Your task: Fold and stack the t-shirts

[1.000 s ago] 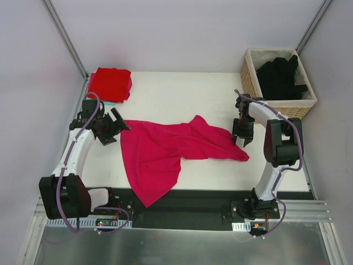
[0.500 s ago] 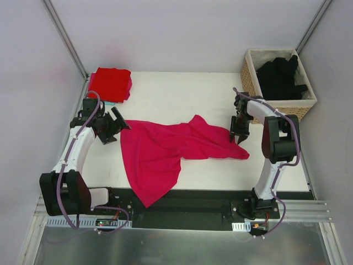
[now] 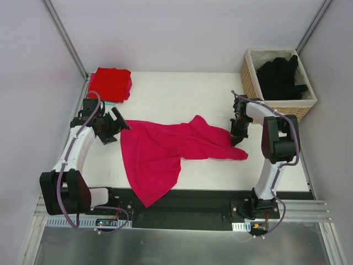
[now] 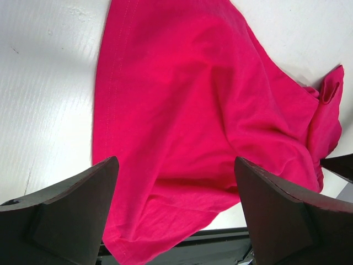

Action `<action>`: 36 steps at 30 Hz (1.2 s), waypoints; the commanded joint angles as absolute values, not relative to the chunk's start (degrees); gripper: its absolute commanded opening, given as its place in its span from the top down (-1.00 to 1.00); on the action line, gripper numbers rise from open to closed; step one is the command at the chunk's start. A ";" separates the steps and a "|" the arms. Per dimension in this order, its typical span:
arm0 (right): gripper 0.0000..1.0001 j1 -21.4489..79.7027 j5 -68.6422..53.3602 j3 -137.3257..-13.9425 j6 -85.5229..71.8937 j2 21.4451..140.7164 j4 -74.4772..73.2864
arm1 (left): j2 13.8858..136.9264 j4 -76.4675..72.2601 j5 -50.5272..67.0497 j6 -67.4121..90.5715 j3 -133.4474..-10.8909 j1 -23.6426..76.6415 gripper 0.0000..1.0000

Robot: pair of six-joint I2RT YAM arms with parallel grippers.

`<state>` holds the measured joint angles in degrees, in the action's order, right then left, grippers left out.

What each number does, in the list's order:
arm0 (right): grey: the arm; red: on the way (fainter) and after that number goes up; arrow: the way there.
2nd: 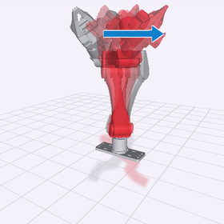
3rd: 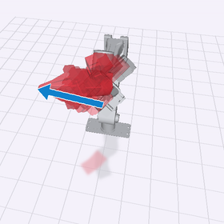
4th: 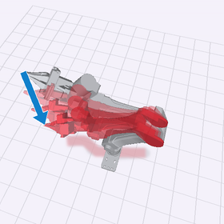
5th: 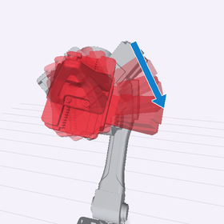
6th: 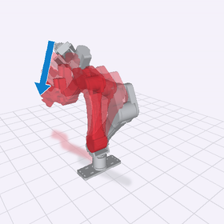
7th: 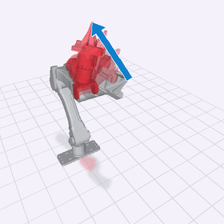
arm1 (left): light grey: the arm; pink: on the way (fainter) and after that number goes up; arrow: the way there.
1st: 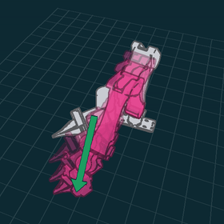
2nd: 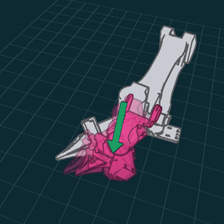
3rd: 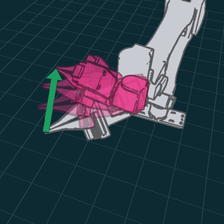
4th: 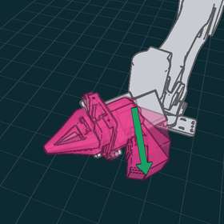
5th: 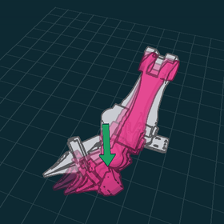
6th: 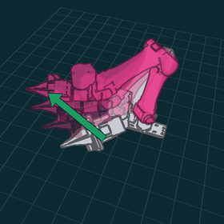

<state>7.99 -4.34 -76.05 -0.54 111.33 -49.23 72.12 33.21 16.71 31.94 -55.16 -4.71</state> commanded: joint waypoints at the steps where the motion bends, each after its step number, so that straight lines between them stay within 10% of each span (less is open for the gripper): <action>1: 0.99 9.05 -2.56 -77.78 -0.44 106.09 -52.20 | 72.07 32.43 18.11 30.76 -56.51 -4.83 -0.71; 36: 0.99 10.81 5.54 -86.13 6.59 99.32 -63.98 | 105.37 21.18 13.01 28.30 -71.45 -4.75 -0.63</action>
<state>10.55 3.68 -85.12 4.75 102.98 -60.69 102.50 22.04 13.21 29.80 -67.00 -4.71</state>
